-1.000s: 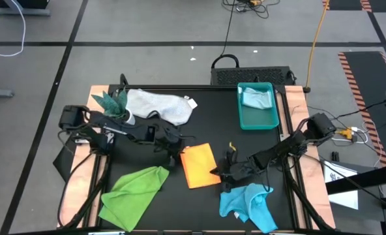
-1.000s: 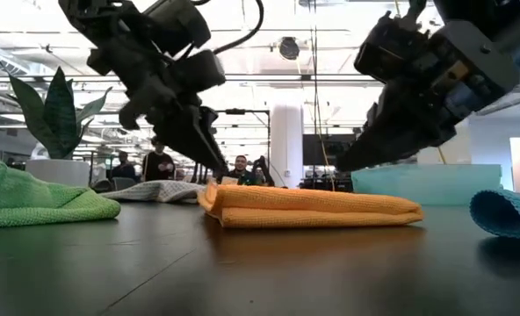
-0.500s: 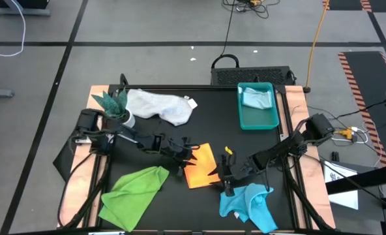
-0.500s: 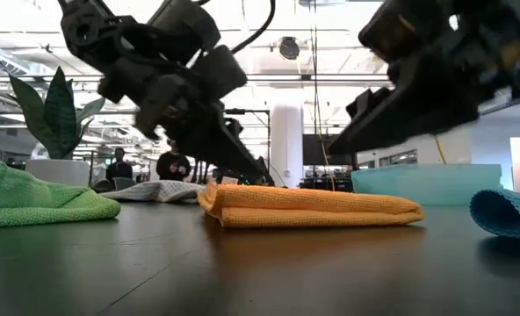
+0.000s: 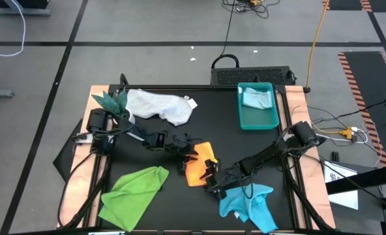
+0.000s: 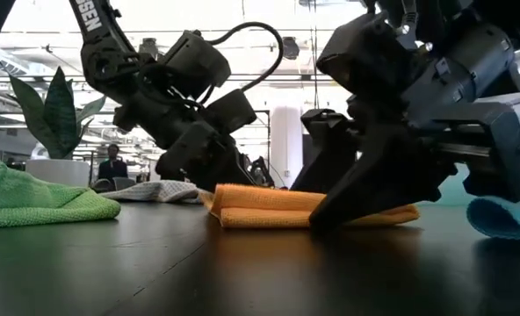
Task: Fold microfiber towels
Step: Fold the orange microfiber cloth
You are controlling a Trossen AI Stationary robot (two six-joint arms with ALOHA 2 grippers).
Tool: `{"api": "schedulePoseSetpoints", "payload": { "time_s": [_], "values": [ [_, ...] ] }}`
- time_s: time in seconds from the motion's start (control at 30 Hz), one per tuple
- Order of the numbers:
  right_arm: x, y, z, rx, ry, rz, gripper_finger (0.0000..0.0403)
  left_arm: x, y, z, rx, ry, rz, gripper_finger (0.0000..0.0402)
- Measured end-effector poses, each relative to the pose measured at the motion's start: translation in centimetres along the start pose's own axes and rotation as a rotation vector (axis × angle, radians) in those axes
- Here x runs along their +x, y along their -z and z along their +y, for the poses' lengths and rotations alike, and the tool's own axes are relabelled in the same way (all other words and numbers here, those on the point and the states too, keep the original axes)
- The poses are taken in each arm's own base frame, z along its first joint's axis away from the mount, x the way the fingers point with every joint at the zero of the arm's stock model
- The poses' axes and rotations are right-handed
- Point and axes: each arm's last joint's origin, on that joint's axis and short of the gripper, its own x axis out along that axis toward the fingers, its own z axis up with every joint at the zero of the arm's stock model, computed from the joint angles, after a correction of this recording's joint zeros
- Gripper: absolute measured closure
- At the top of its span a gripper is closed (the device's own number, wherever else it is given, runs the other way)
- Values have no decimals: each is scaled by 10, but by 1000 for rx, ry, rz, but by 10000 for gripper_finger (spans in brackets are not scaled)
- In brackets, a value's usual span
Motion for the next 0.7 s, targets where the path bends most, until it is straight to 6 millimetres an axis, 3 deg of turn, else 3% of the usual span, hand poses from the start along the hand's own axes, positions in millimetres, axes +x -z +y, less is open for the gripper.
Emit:
{"api": "schedulePoseSetpoints", "payload": {
  "time_s": [0.17, 0.3, 0.4, 0.53, 0.7],
  "values": [
    [0, 3, -4, 0, 21, 32, 277, -9, -8, -2, 4, -1, -8, 286],
    [0, 4, -5, 21, 23, 42, 342, -24, -20, -4, 7, -5, -22, 286],
    [-4, 2, -6, 55, 27, 44, 388, -30, -18, -3, 0, -67, 43, 286],
    [-15, -9, -7, 107, 23, 9, 389, -30, -10, -3, -9, -112, 121, 286],
    [-35, -25, -10, 193, -59, -42, 385, -15, -1, -7, -4, -107, 123, 286]
  ]
}}
